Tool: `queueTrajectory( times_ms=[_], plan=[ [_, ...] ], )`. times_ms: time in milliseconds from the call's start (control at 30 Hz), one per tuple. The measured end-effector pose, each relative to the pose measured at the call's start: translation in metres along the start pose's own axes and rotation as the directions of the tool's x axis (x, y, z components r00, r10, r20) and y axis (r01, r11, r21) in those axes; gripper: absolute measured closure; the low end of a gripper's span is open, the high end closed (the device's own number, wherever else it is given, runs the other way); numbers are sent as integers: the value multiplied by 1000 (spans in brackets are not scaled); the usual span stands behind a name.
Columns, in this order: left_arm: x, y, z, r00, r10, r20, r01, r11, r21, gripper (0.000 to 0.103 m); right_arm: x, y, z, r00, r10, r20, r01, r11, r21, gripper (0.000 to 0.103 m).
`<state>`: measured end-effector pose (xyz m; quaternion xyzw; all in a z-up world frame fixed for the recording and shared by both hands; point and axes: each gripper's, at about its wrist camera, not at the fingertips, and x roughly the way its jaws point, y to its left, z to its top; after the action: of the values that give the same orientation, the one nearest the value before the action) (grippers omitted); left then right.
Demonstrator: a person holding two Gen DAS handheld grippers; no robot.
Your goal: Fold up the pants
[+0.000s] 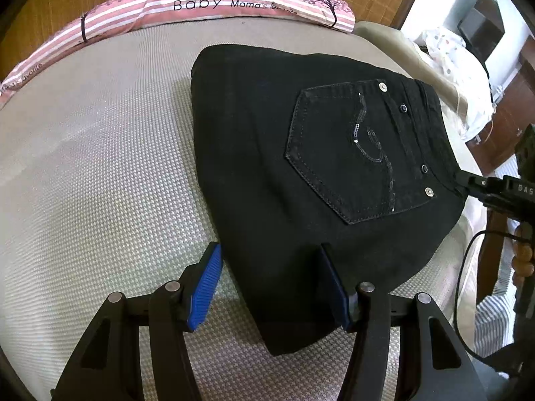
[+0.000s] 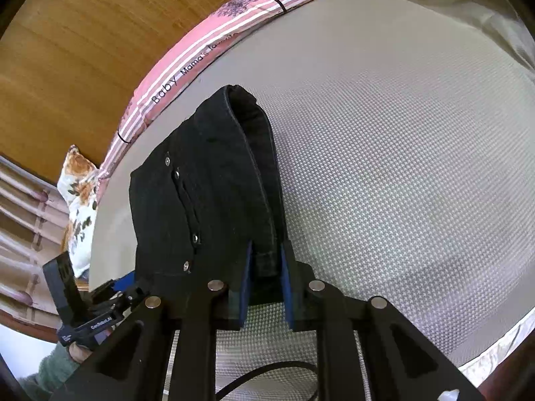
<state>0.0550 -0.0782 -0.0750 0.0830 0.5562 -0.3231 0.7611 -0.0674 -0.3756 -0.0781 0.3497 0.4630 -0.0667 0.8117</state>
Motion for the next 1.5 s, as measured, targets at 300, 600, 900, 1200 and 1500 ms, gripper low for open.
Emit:
queueTrajectory(
  times_ms=[300, 600, 900, 1200, 1500],
  plan=[
    [-1, -8, -2, 997, 78, 10, -78, 997, 12, 39, -4, 4, -1, 999, -38, 19, 38, 999, 10, 76],
    [-6, -19, 1, 987, 160, 24, -161, 987, 22, 39, -10, 16, 2, 995, -91, 37, 92, 995, -22, 75],
    [-17, -16, 5, 963, 262, 63, -263, 965, 6, 39, -30, 38, 10, 975, -167, 145, 184, 977, -109, 75],
    [-24, -16, 26, 950, 288, 122, -291, 957, 1, 39, -19, 78, 17, 958, -210, 197, 258, 929, -265, 73],
    [-19, -16, 80, 961, 218, 171, -216, 976, -30, 39, 2, 103, 48, 949, -217, 230, 291, 884, -367, 73]
  ],
)
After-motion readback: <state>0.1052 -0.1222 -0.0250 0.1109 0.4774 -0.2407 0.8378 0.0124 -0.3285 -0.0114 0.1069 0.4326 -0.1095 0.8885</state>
